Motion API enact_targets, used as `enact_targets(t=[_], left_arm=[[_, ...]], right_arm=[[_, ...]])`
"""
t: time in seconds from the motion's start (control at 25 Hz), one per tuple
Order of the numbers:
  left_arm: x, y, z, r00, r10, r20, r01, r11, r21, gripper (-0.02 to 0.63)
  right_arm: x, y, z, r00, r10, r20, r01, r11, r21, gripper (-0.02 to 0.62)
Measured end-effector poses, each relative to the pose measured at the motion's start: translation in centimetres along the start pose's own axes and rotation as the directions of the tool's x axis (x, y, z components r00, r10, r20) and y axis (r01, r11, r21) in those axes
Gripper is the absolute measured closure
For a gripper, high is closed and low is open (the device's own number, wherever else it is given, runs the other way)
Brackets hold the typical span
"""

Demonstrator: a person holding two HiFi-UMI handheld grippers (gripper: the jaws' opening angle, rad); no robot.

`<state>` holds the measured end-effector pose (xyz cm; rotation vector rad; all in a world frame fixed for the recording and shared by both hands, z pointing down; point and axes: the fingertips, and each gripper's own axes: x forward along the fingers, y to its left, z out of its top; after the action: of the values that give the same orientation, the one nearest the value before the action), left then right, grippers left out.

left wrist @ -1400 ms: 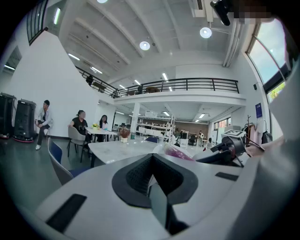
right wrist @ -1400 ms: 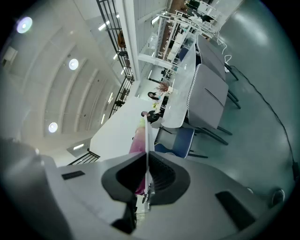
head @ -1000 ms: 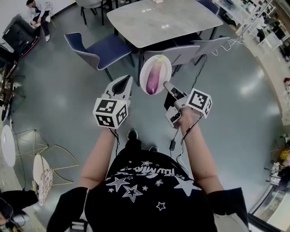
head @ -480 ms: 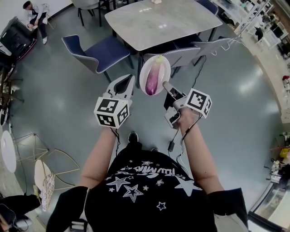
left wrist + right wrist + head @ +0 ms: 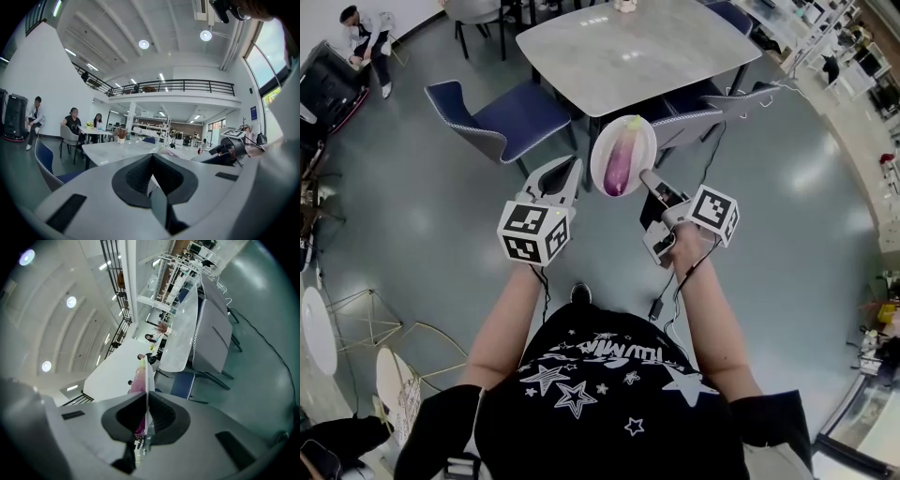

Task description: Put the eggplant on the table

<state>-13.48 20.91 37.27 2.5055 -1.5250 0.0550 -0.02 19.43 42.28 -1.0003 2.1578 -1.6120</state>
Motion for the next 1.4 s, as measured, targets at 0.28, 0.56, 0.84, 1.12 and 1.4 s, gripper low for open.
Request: enact_targets(t=[0.28, 0.56, 0.84, 1.12, 1.4], left_arm=[[0.9, 5.1, 0.4, 1.000, -0.013, -0.019, 0.013, 1.000, -0.003, 0.598], [1.0, 5.5, -0.4, 0.999, -0.025, -0.043, 0.025, 1.000, 0.005, 0.598], [0.7, 5.3, -1.8, 1.000, -0.010, -0.029, 0.011, 1.000, 0.029, 0.598], [7.4, 8.4, 0.9, 0.999, 0.029, -0.032, -0.029, 0.999, 0.020, 0.598], [17.5, 9.6, 3.6, 0.998, 0.041, -0.055, -0.041, 0.999, 0.001, 0.598]], right_arm=[[4.2, 0.5, 0.0, 0.999, 0.006, 0.039, -0.009, 0.996, 0.087, 0.575], [4.5, -0.1, 0.1, 0.998, 0.017, 0.061, -0.026, 0.989, 0.143, 0.575], [4.9, -1.7, -0.1, 0.995, 0.066, 0.076, -0.080, 0.976, 0.201, 0.575], [9.9, -1.9, 6.7, 0.995, 0.086, 0.049, -0.094, 0.974, 0.208, 0.575], [14.1, -3.5, 16.2, 0.997, 0.076, 0.028, -0.081, 0.970, 0.230, 0.575]])
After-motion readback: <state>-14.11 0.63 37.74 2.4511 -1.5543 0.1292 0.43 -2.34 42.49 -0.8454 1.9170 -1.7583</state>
